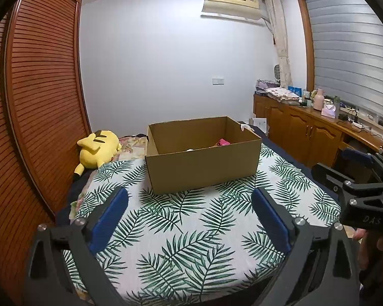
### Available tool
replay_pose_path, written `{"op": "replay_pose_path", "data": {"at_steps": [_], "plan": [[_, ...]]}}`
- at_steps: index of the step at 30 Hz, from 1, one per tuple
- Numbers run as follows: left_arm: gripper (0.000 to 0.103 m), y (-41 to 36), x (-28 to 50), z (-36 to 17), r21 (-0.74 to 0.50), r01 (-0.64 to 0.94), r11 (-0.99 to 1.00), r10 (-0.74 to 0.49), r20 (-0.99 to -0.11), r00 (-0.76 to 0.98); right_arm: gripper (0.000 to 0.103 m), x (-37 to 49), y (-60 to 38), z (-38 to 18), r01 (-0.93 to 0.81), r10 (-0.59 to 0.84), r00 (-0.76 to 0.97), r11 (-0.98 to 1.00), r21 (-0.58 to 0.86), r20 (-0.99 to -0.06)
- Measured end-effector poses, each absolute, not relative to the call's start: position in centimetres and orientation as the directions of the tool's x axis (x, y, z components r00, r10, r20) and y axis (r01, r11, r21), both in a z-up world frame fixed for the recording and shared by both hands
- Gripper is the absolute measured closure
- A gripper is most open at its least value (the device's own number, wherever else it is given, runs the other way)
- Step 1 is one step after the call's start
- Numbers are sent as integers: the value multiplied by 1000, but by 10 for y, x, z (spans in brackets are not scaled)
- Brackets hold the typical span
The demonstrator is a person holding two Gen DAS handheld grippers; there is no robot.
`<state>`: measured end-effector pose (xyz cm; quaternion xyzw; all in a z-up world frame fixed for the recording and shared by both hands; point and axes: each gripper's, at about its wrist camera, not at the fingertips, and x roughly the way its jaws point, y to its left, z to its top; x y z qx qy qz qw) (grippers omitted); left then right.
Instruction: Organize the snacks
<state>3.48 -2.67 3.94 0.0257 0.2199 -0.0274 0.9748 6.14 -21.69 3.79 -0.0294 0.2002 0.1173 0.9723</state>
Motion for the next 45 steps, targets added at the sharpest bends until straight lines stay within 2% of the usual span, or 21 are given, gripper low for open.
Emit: {"op": "replay_pose_path", "data": {"at_steps": [45], "plan": [[2, -11, 14, 29, 5, 45, 999, -39, -426, 904, 0, 39, -223, 31, -219, 192, 896, 975, -23, -401]]}}
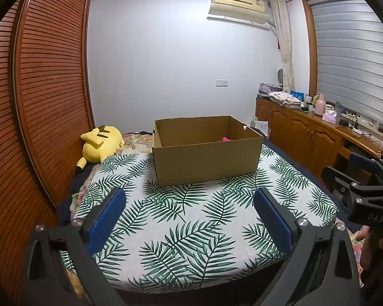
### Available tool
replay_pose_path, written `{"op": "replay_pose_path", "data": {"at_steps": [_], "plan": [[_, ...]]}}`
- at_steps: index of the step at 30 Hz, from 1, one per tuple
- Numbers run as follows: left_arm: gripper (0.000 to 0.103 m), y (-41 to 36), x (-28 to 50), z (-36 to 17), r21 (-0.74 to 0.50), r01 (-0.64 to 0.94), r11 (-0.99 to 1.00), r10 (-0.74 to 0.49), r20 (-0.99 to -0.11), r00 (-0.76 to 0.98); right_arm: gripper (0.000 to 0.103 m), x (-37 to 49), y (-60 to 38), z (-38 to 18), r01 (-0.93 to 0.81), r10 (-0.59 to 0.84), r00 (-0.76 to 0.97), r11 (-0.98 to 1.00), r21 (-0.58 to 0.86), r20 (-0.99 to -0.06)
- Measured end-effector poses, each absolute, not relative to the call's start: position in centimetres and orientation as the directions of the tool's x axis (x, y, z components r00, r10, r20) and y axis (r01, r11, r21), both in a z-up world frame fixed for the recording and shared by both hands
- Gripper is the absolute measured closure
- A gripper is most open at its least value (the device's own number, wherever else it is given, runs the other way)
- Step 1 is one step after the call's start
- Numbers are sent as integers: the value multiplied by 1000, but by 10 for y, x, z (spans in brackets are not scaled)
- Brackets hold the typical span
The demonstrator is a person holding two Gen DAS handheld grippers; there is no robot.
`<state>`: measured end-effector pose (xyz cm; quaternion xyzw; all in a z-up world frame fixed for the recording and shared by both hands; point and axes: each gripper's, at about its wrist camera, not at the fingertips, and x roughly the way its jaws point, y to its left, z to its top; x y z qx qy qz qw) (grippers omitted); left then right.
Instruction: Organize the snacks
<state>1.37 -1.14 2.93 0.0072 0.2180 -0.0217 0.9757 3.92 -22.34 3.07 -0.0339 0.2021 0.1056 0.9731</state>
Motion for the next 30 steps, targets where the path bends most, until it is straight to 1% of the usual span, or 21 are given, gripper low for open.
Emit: {"op": "replay_pose_path", "data": {"at_steps": [30], "plan": [[1, -12, 12, 31, 2, 45, 999, -40, -425, 905, 0, 38, -223, 31, -220, 192, 897, 975, -25, -398]]}}
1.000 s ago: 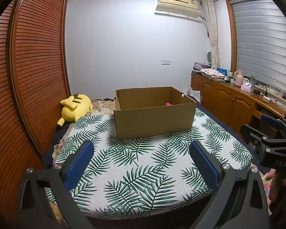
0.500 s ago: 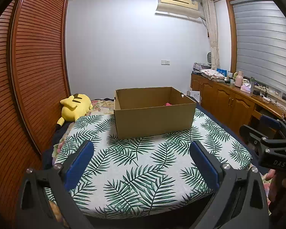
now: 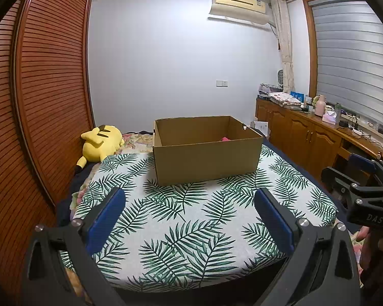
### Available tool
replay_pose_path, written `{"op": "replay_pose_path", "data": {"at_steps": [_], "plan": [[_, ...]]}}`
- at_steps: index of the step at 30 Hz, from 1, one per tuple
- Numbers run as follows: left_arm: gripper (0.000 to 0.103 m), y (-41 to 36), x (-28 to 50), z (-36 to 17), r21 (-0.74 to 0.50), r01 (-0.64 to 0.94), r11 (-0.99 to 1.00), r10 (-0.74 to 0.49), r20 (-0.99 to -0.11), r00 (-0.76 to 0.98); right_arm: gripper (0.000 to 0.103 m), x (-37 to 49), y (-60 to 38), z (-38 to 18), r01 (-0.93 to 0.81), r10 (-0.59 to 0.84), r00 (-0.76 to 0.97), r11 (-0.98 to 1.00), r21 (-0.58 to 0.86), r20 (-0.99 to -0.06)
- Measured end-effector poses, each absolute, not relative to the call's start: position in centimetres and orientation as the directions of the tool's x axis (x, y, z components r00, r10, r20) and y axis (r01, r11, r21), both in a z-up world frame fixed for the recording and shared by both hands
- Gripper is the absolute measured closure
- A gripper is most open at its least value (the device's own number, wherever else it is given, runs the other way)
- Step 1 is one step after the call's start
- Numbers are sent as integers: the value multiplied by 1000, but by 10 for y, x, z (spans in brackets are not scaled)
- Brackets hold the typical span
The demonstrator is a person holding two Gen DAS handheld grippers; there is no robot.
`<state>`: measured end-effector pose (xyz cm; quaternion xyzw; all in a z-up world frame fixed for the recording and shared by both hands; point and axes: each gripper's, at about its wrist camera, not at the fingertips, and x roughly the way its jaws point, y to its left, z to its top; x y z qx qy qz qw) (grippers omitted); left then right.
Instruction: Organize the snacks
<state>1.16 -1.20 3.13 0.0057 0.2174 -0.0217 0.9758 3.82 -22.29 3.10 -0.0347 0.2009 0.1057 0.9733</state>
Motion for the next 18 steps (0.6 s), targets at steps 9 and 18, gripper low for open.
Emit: {"op": "replay_pose_path", "data": {"at_steps": [9, 18], "plan": [[1, -11, 11, 31, 1, 43, 999, -39, -423, 905, 0, 38, -223, 32, -220, 192, 898, 975, -25, -396], [1, -10, 12, 31, 0, 44, 999, -40, -425, 904, 0, 38, -222, 33, -220, 193, 898, 975, -25, -396]]}}
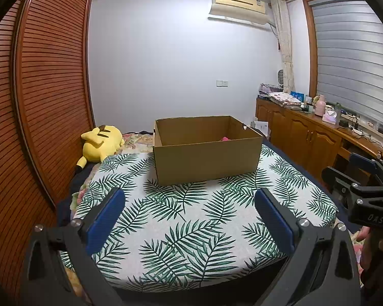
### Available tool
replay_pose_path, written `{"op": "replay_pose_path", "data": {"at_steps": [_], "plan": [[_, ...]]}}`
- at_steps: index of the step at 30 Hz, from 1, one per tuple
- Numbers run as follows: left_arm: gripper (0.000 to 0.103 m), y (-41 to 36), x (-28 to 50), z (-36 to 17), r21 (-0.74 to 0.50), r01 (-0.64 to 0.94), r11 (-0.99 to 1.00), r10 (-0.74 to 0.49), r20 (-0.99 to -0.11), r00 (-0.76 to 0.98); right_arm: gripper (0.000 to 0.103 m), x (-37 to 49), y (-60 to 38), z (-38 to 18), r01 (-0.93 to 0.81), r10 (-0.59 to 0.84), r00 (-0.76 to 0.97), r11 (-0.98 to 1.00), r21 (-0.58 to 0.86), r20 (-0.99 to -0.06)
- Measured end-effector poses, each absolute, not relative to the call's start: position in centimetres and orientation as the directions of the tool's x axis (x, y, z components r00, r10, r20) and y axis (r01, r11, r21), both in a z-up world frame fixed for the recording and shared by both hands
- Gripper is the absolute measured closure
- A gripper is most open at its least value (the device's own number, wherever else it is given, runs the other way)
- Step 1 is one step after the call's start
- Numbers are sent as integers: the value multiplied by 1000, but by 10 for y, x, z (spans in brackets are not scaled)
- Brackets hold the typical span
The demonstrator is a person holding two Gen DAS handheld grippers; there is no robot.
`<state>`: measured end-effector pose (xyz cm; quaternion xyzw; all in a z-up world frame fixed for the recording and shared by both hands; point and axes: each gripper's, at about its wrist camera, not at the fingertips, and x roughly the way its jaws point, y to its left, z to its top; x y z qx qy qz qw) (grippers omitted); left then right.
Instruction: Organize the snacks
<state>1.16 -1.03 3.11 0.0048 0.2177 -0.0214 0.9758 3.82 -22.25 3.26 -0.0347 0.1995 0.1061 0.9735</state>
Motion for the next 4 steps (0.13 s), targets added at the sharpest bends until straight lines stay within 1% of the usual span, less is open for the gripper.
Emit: {"op": "replay_pose_path", "data": {"at_steps": [4], "plan": [[1, -11, 12, 31, 5, 45, 999, -38, -429, 903, 0, 39, -223, 32, -223, 195, 895, 975, -24, -400]]}}
